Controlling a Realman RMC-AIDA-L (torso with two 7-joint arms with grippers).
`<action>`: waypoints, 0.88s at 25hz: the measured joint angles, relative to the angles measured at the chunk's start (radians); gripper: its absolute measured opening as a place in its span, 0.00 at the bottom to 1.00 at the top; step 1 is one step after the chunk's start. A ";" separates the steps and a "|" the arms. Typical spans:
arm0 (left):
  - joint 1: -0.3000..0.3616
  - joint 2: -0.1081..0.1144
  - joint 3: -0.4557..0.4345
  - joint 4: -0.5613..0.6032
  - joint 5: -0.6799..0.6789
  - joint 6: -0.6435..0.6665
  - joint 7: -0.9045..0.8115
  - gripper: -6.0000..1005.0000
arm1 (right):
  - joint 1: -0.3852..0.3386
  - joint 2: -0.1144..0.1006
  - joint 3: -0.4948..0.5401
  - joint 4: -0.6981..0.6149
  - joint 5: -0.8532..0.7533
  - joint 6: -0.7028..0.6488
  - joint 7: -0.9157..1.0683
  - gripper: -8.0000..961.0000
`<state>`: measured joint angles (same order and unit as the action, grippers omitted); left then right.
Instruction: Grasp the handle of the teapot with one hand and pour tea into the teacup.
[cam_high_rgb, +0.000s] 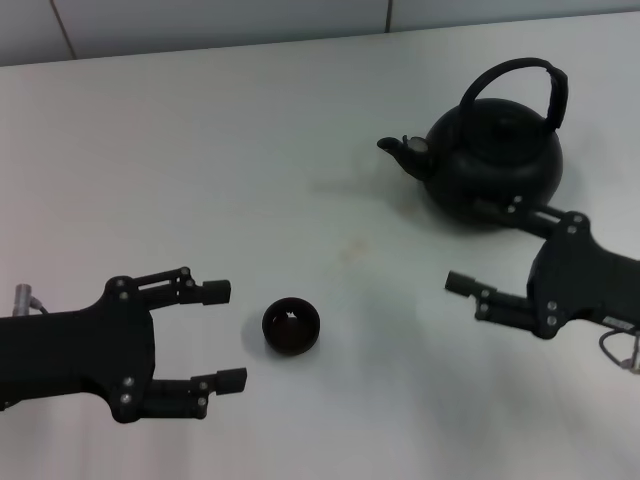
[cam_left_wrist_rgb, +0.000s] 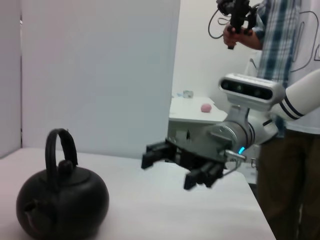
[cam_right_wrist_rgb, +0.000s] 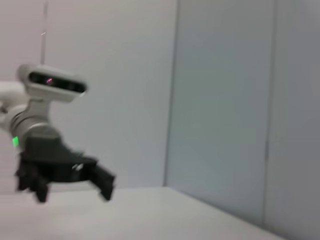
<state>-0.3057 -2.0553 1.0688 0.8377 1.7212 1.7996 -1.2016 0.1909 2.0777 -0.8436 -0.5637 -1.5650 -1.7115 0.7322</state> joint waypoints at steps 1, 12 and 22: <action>0.000 -0.001 -0.003 0.000 0.000 0.000 0.003 0.83 | 0.005 0.000 0.000 0.000 -0.015 -0.001 0.000 0.77; -0.012 -0.009 -0.006 -0.007 -0.003 -0.008 0.007 0.83 | 0.019 0.002 -0.001 -0.006 -0.049 -0.008 0.002 0.77; -0.017 -0.011 -0.006 -0.017 -0.003 -0.016 0.008 0.83 | 0.032 0.002 -0.002 0.016 -0.054 -0.003 0.018 0.77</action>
<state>-0.3232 -2.0662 1.0629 0.8207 1.7179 1.7840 -1.1931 0.2225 2.0793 -0.8452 -0.5482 -1.6193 -1.7148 0.7498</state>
